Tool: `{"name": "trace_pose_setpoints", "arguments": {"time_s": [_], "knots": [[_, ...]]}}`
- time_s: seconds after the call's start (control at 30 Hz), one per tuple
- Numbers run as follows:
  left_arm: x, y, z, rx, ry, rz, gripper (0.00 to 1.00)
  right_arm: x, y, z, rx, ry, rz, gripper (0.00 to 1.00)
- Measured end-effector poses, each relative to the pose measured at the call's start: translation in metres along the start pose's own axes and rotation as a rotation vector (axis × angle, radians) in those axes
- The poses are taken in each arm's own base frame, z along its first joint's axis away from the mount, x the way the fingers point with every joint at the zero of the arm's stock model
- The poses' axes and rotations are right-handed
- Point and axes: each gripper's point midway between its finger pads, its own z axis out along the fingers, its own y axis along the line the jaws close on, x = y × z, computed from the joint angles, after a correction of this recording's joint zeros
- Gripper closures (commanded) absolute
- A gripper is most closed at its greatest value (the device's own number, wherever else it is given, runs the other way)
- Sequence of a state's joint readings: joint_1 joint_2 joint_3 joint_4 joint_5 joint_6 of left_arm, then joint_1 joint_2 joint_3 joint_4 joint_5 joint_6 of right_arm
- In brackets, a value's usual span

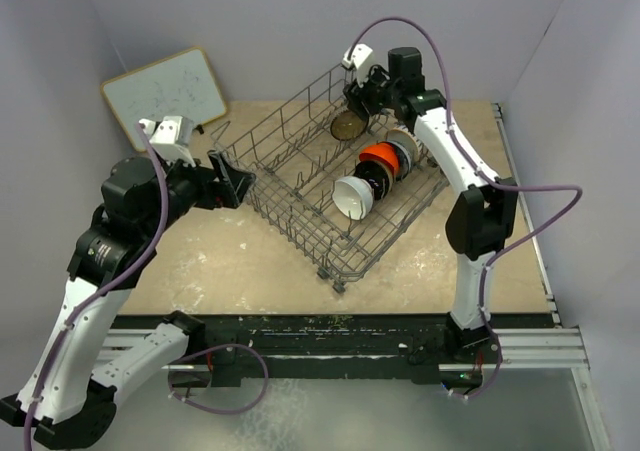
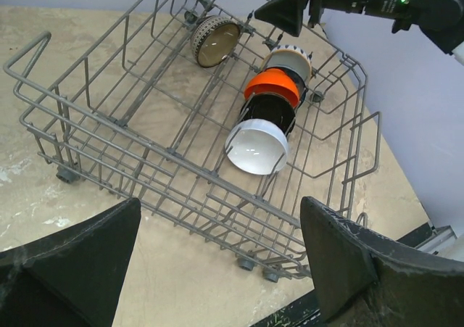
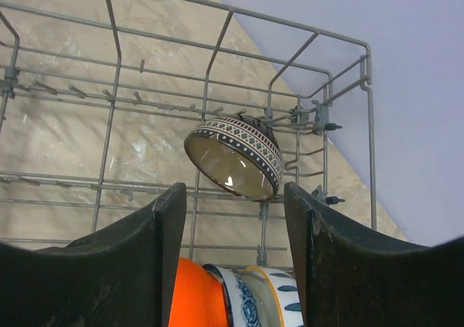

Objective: Load the bowls into the dish rack
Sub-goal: Adjust the bowl in the dish rack.

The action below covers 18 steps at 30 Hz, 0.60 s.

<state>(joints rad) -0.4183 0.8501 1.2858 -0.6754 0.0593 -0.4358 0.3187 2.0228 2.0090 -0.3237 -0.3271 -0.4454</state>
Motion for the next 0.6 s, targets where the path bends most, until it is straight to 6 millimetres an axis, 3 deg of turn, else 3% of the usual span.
{"name": "trace_pose_setpoints", "arguments": {"time_s": [0.27,0.37,0.6], "knots": [[0.021,0.009,0.017,-0.025,0.064,-0.019,0.08,0.022,0.001,0.028,-0.038,0.031,-0.097,0.41],[0.03,0.012,0.026,-0.037,0.098,-0.024,0.08,0.04,0.002,0.044,-0.055,0.061,-0.109,0.41],[0.028,0.012,0.029,-0.034,0.092,-0.023,0.08,0.079,0.009,0.065,-0.096,0.135,-0.107,0.41]]}}
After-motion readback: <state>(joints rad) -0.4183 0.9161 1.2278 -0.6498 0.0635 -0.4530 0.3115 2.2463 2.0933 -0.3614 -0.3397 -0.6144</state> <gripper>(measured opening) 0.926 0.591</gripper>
